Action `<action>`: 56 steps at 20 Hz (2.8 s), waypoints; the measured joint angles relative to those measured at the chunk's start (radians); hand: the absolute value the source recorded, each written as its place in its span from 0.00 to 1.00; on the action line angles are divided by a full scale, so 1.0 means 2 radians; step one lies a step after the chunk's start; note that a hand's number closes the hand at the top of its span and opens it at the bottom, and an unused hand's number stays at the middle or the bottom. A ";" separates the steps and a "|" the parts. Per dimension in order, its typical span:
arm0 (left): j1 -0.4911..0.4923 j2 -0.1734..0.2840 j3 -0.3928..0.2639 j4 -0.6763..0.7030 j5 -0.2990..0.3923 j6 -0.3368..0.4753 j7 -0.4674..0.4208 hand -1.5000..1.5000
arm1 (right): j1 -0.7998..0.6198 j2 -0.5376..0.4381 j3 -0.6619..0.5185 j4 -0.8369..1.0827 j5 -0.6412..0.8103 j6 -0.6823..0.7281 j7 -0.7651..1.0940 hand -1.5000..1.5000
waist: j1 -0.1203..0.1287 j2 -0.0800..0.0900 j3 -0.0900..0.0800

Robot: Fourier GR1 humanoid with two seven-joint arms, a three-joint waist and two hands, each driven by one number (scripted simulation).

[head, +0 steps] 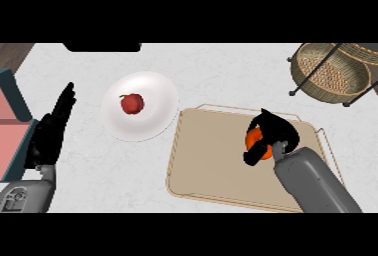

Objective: Pick the squash from the tray and place it in the tiered basket

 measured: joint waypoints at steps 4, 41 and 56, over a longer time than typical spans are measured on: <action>-0.002 0.001 0.002 0.001 0.004 -0.010 -0.008 0.50 | -0.059 0.058 -0.001 0.053 0.035 -0.045 -0.007 1.00 | 0.009 0.004 0.002; -0.002 -0.008 0.024 0.004 -0.007 -0.026 -0.012 0.50 | -0.340 -0.061 -0.170 0.138 0.180 -0.194 -0.120 1.00 | 0.007 0.006 0.004; -0.005 -0.020 0.017 -0.008 -0.018 -0.028 -0.001 0.50 | -0.368 -0.172 -0.168 0.339 0.282 -0.225 -0.233 1.00 | 0.013 0.008 0.004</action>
